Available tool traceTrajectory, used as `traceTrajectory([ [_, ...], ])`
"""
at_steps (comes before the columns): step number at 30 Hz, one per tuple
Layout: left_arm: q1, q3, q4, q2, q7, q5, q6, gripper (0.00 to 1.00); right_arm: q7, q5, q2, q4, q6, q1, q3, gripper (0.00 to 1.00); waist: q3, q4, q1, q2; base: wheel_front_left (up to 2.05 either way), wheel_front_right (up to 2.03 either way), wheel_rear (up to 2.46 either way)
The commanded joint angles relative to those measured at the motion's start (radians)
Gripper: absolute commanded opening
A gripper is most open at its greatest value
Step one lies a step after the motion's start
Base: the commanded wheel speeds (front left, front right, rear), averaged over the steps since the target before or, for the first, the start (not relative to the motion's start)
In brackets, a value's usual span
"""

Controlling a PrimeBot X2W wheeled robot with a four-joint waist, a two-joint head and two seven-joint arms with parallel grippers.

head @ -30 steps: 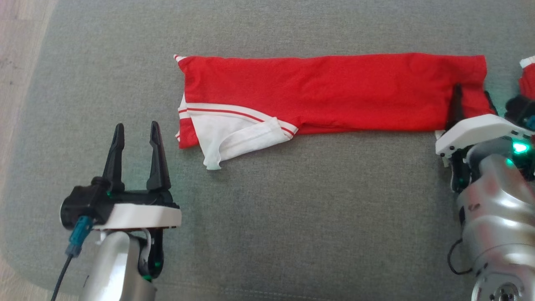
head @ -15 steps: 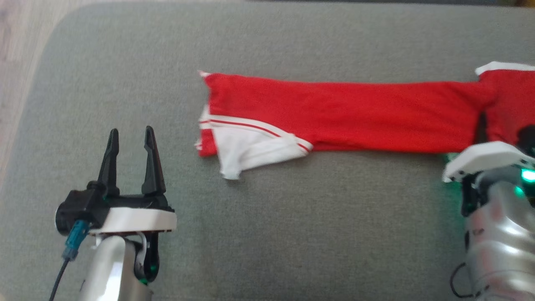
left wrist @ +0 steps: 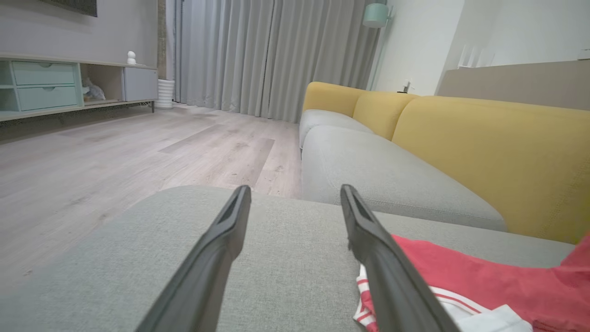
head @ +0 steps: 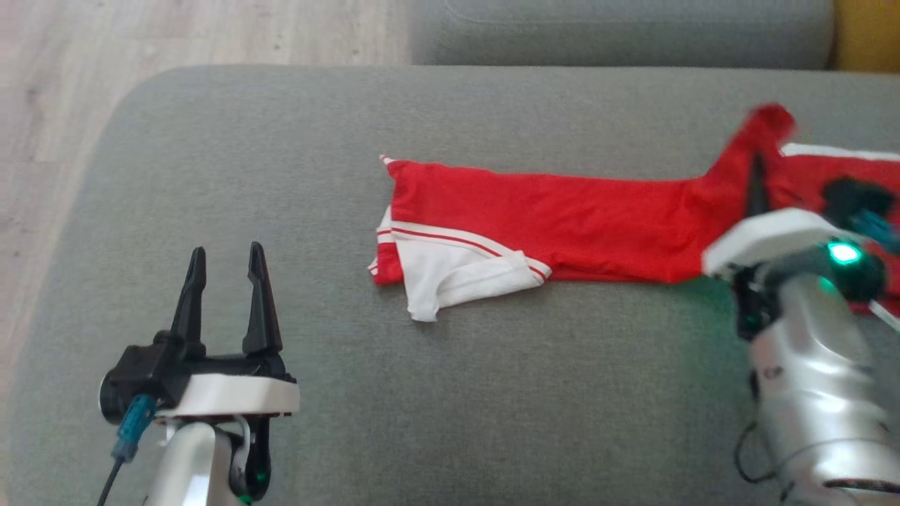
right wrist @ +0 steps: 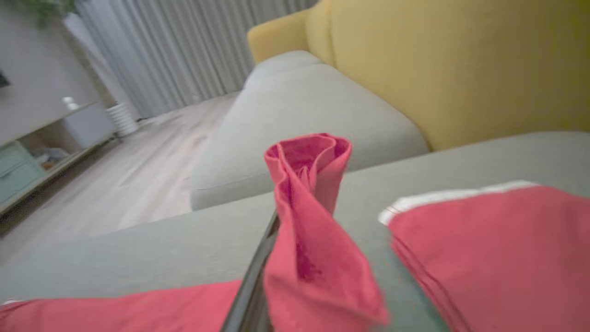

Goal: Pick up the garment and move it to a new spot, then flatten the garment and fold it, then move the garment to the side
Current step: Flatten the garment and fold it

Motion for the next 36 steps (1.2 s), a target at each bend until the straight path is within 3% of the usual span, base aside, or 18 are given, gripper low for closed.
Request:
traceTrajectory([
  [1,-0.014,0.020,-0.034,0.005,-0.005,-0.004,0.009,1.00,-0.011,0.078,0.002,-0.031,-0.001,-0.058,0.122,0.00,-0.018,0.022,0.0001,0.0000,0.00,0.00,0.00],
  [6,-0.005,0.003,-0.033,0.005,-0.005,-0.007,0.014,1.00,-0.009,0.328,0.002,-0.104,-0.001,-0.034,0.435,0.00,-0.040,0.064,0.0001,0.0000,0.00,0.00,0.00],
  [10,-0.004,-0.016,-0.032,0.005,-0.005,-0.010,0.018,1.00,-0.002,0.437,0.002,-0.146,-0.001,-0.022,0.597,0.00,-0.045,0.107,0.0001,0.0000,0.00,0.00,0.00],
  [18,-0.020,-0.060,-0.025,0.005,-0.005,-0.030,0.025,1.00,0.000,0.529,0.002,-0.093,-0.001,-0.041,0.737,0.00,-0.031,0.204,0.0001,0.0000,0.00,0.00,0.00],
  [29,-0.035,-0.117,-0.012,0.005,-0.005,-0.061,0.040,1.00,-0.008,0.598,0.002,0.041,-0.001,-0.074,0.840,0.00,0.003,0.318,0.0001,0.0000,0.00,0.00,0.00],
  [30,-0.036,-0.119,-0.012,0.005,-0.005,-0.062,0.041,1.00,-0.008,0.608,0.002,0.036,-0.001,-0.074,0.854,0.11,0.005,0.322,0.0001,0.0000,0.00,0.00,0.00],
  [31,-0.036,-0.121,-0.012,0.005,-0.005,-0.063,0.042,1.00,-0.009,0.621,0.002,0.026,-0.001,-0.071,0.872,0.84,0.008,0.324,0.0001,0.0000,0.00,0.00,0.00],
  [32,-0.037,-0.122,-0.011,0.005,-0.005,-0.064,0.044,1.00,-0.009,0.638,0.002,0.017,-0.001,-0.067,0.890,1.00,0.010,0.325,0.0001,0.0000,0.00,0.00,0.00],
  [36,-0.039,-0.122,-0.010,0.005,-0.005,-0.063,0.048,1.00,-0.010,0.634,0.002,0.003,-0.001,-0.090,0.929,1.00,0.016,0.312,0.0001,0.0000,0.00,0.00,0.00],
])
